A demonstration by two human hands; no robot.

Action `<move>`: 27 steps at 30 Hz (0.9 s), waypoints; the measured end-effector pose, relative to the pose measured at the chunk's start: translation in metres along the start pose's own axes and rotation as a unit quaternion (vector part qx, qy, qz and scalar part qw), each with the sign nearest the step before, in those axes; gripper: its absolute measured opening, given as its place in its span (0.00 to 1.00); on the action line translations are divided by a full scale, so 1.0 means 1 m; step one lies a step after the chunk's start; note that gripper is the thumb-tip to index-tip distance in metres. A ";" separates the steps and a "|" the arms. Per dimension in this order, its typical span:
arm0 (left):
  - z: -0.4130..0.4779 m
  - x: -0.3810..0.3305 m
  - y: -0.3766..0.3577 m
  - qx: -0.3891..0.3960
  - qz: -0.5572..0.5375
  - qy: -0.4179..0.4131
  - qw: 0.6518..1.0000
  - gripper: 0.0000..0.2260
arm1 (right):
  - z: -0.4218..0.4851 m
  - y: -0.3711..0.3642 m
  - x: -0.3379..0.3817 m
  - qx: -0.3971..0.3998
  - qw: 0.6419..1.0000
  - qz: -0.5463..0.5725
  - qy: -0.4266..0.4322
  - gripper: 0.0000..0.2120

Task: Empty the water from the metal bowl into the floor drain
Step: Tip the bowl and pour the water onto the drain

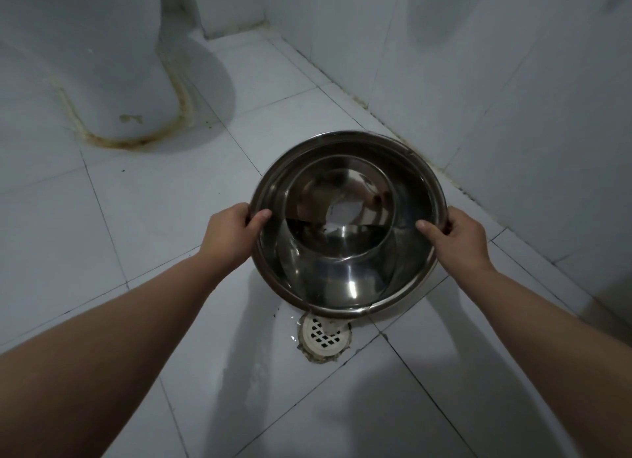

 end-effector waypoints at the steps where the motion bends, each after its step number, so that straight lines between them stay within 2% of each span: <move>1: 0.000 0.000 0.000 0.003 -0.003 0.001 1.000 0.16 | 0.000 0.000 0.000 0.000 1.000 0.001 0.001 0.14; 14: 0.002 0.010 0.002 0.028 -0.048 0.032 0.998 0.12 | -0.004 0.001 0.001 0.021 1.000 0.001 0.008 0.13; 27: 0.001 0.008 0.003 0.044 -0.044 0.019 0.998 0.08 | -0.008 0.003 0.003 0.026 1.000 -0.001 0.001 0.11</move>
Point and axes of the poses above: each hand's wrist, its own z-axis towards the middle knuckle, its own y-axis out of the back of the hand, x = y × z, the point moved 4 cm from there along z, towards the middle knuckle, and after that the axes turned 11 degrees about -x, right-handed, at the moved point
